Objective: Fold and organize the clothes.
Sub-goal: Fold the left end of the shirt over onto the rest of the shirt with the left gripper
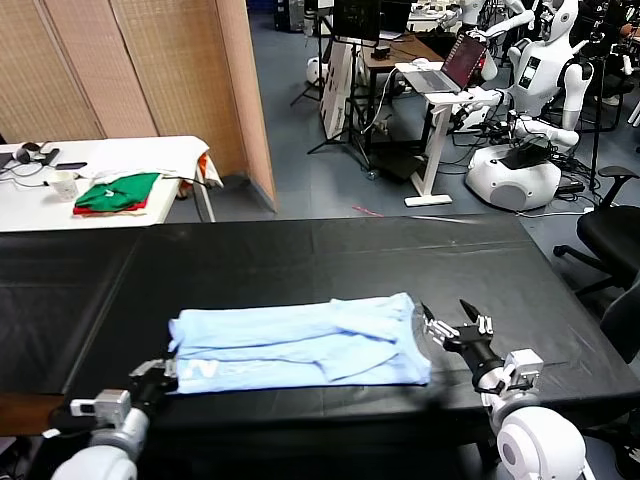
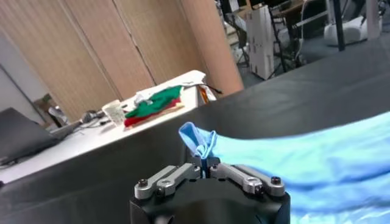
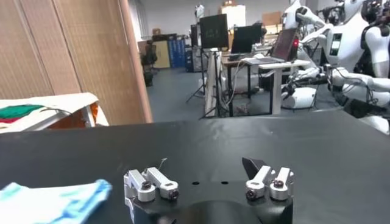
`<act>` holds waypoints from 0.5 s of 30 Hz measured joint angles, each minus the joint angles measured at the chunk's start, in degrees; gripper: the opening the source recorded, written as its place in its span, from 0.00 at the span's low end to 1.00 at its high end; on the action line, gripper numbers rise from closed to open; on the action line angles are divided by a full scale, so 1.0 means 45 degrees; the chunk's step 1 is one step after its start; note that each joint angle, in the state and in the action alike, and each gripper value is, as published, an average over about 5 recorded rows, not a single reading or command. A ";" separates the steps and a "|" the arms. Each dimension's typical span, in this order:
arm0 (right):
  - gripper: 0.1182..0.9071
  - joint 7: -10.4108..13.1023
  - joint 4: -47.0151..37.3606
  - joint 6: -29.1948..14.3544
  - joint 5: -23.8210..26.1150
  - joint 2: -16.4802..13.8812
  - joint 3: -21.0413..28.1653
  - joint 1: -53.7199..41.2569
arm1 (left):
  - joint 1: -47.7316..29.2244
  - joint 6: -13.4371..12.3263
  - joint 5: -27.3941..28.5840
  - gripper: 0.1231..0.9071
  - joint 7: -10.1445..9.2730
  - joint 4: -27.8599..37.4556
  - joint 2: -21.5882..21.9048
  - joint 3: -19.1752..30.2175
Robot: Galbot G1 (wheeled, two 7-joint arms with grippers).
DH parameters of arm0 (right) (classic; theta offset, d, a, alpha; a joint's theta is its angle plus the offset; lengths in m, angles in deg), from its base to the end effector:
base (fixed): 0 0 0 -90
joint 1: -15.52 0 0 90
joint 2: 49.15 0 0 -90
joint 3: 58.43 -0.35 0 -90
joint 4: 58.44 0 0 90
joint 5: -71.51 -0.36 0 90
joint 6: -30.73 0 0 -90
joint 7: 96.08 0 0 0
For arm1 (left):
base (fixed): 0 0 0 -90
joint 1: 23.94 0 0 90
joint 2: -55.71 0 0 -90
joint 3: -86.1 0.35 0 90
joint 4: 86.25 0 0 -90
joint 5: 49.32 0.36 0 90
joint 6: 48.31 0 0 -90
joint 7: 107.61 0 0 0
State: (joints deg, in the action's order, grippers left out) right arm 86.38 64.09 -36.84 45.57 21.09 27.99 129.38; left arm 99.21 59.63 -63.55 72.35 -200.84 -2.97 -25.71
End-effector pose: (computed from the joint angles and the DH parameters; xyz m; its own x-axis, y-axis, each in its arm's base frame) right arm 0.2201 -0.0707 -0.2513 -0.9593 -0.1280 0.2518 -0.1066 0.9896 0.0969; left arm 0.1955 0.2080 -0.2564 -0.9351 -0.1899 0.2990 -0.0605 0.9173 0.3935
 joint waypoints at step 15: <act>1.00 -0.0034 0.0226 -0.0280 0.0549 0.0718 -0.0418 0.0754 | -0.0709 0.1561 -0.2006 0.08 -0.1023 -0.2184 -0.2225 0.2756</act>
State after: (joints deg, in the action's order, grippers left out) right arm 86.23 65.10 -38.10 48.04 24.32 26.11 132.77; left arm 96.02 66.65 -72.57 67.74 -210.67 -12.99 -13.31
